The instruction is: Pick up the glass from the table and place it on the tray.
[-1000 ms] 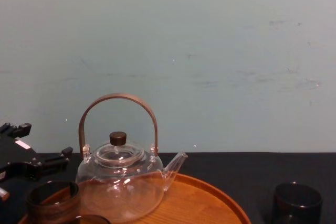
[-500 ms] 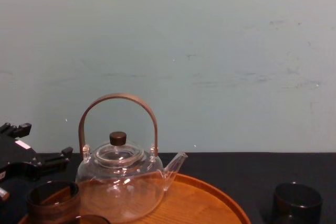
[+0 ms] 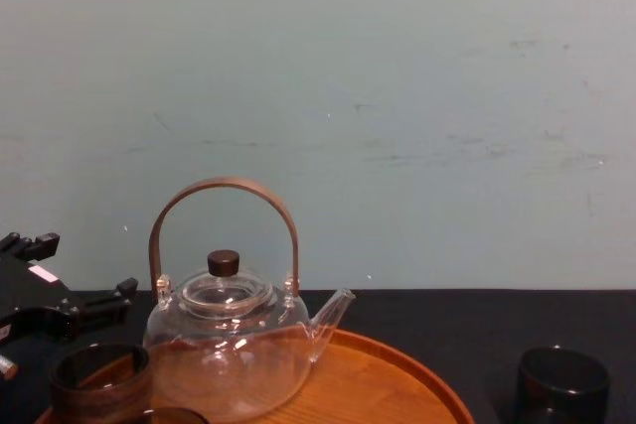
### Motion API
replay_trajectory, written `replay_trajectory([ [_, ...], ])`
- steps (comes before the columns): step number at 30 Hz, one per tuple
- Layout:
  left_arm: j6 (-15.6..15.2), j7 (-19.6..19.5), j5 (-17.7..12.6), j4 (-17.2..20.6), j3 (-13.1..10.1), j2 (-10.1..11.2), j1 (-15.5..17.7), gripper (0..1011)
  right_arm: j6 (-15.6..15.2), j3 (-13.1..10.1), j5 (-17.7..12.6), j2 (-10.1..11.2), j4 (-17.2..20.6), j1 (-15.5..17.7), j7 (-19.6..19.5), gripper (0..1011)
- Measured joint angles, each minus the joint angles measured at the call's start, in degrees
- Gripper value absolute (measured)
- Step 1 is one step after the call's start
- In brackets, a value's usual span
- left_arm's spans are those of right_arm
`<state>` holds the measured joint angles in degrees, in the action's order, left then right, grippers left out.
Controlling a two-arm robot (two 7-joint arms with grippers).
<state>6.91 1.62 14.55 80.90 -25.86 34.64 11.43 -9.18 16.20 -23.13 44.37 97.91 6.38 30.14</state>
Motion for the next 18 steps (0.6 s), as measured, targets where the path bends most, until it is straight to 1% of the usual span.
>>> replay_trajectory([
  [7, 0.00, 0.00, 0.00, 0.00, 0.00, 0.00, 0.00, 1001, 0.65, -0.47, -1.13, -0.03, 0.07, -0.03, 0.32, 904],
  [13, 0.00, 0.00, 0.00, 0.00, 0.00, 0.00, 0.00, 1001, 1.51, -0.66, -1.49, -0.03, 0.43, -0.97, 0.57, 904],
  [18, 0.00, 0.00, 0.00, 0.00, 0.00, 0.00, 0.00, 1001, 2.59, -0.15, -1.19, -0.47, 0.09, -3.43, 1.04, 904],
])
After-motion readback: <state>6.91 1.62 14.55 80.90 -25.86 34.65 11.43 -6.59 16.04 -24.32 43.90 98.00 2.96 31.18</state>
